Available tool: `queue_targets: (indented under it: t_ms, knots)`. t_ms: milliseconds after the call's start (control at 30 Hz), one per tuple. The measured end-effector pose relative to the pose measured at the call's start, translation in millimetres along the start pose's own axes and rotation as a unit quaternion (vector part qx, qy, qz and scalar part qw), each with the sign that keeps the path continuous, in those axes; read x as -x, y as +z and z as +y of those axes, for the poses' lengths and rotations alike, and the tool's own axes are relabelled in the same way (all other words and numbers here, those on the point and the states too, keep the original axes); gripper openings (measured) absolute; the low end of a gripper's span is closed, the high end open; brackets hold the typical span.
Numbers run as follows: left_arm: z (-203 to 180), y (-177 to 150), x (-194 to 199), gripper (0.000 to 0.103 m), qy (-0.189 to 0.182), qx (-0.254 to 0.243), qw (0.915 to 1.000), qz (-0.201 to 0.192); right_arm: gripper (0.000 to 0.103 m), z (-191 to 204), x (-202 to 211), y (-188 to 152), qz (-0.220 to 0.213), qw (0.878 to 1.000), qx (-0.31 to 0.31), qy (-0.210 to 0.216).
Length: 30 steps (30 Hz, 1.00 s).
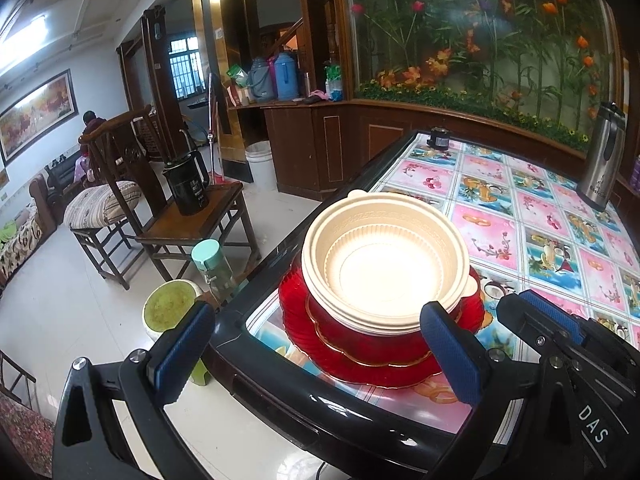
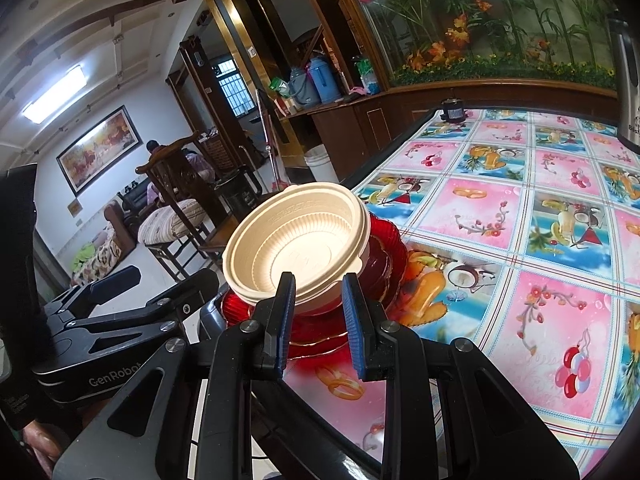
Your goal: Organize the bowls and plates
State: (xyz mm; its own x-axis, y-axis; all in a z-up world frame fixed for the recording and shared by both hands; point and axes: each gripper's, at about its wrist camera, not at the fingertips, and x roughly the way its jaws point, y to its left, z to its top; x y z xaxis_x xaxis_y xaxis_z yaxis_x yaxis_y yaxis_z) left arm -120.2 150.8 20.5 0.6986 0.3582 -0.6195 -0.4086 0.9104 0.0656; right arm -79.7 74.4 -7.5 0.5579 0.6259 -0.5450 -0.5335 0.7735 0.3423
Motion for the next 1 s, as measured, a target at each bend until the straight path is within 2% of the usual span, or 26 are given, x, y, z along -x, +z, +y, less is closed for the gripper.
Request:
queue_targets:
  t_ms: [1000]
  knots:
    - [5.6,-1.7,-8.8,0.103,0.010,0.010,0.9998,0.014,0.024,-7.9,0.3,1.8,0.005,1.000,0.000,0.001]
